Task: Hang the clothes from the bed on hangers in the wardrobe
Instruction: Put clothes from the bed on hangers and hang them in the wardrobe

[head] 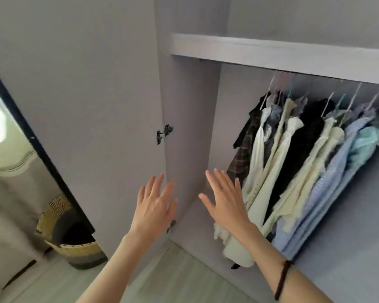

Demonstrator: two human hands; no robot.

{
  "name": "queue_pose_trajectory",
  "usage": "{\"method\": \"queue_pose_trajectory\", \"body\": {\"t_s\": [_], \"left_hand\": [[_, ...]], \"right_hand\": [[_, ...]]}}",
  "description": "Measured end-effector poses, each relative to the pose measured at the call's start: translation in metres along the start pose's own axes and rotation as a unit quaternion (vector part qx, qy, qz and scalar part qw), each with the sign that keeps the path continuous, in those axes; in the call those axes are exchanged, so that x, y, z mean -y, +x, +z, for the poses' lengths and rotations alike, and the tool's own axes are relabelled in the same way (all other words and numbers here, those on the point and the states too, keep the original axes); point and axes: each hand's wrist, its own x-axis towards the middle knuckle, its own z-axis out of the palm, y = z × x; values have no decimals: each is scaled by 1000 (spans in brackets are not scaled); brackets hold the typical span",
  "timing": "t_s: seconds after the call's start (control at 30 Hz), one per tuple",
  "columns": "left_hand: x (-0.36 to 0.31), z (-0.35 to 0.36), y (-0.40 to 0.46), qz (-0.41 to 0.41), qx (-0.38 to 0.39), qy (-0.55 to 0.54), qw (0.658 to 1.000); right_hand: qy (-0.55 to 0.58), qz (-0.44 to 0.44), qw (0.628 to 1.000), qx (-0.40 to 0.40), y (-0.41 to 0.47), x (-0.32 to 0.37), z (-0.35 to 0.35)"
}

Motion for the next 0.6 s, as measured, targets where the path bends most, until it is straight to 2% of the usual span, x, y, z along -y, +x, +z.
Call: {"method": "queue_pose_trajectory", "body": {"t_s": [0.23,0.43,0.6], "left_hand": [[-11,25,110,132,34,-13,991],[-35,48,178,179,52,-44,981],[-77,65,220,198,84,-124,969]], "right_hand": [[-51,120,991,-32,48,-57,-10],[-71,184,980,-36,75,-96,-25],[-101,215,967,-91,99,-144,-26]]}}
